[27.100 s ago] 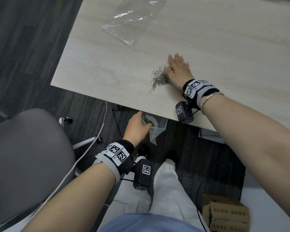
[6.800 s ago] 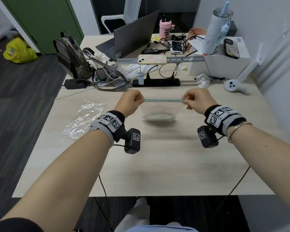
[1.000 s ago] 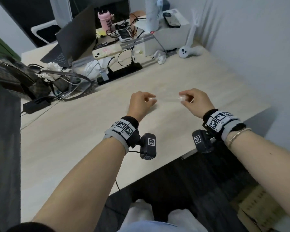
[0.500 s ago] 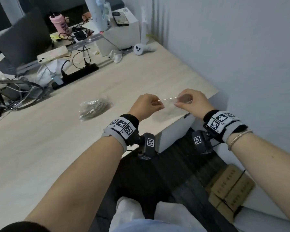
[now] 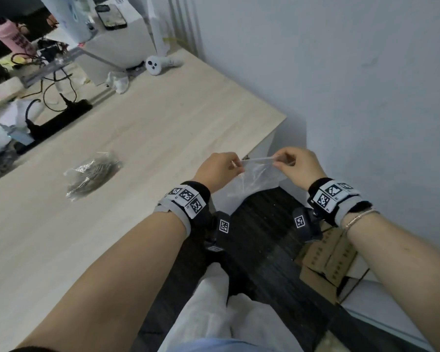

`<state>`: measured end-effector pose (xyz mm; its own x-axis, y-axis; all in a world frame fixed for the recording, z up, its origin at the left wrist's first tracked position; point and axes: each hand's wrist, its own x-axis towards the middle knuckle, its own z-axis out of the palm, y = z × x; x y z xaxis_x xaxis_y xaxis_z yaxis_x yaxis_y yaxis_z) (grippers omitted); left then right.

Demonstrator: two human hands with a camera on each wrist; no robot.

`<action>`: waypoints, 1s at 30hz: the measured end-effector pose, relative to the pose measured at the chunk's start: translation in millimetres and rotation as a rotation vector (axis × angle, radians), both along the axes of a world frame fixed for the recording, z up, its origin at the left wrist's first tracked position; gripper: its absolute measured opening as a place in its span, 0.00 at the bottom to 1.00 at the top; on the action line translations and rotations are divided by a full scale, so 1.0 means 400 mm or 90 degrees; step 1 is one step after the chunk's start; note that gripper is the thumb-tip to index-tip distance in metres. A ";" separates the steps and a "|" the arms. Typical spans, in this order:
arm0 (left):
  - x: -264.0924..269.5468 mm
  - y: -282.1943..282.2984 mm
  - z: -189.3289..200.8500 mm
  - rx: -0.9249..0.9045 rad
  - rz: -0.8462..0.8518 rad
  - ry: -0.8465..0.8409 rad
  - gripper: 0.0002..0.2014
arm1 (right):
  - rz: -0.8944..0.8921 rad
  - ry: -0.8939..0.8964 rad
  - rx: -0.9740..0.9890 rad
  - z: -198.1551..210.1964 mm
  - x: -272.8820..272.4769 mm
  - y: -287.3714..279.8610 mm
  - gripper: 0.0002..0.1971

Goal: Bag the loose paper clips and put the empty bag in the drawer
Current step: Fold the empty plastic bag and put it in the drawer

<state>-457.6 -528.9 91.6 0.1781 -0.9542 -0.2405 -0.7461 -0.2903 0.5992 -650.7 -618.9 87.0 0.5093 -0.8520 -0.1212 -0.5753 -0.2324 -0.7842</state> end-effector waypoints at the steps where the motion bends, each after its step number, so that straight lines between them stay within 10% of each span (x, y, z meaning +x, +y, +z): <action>1: -0.001 -0.005 -0.019 0.018 -0.004 -0.009 0.07 | 0.004 0.004 0.007 -0.015 -0.003 0.001 0.09; 9: 0.005 -0.008 -0.193 0.066 -0.127 -0.256 0.11 | 0.014 0.081 0.081 -0.161 0.003 -0.001 0.13; 30: -0.004 -0.046 -0.451 -0.017 -0.139 -0.498 0.06 | 0.012 0.255 -0.025 -0.441 0.230 -0.160 0.19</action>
<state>-459.3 -547.2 -88.7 0.0947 -0.9905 -0.1000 -0.9899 -0.0830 -0.1150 -558.9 -683.0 -89.4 0.4435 -0.8510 -0.2813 -0.8292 -0.2705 -0.4891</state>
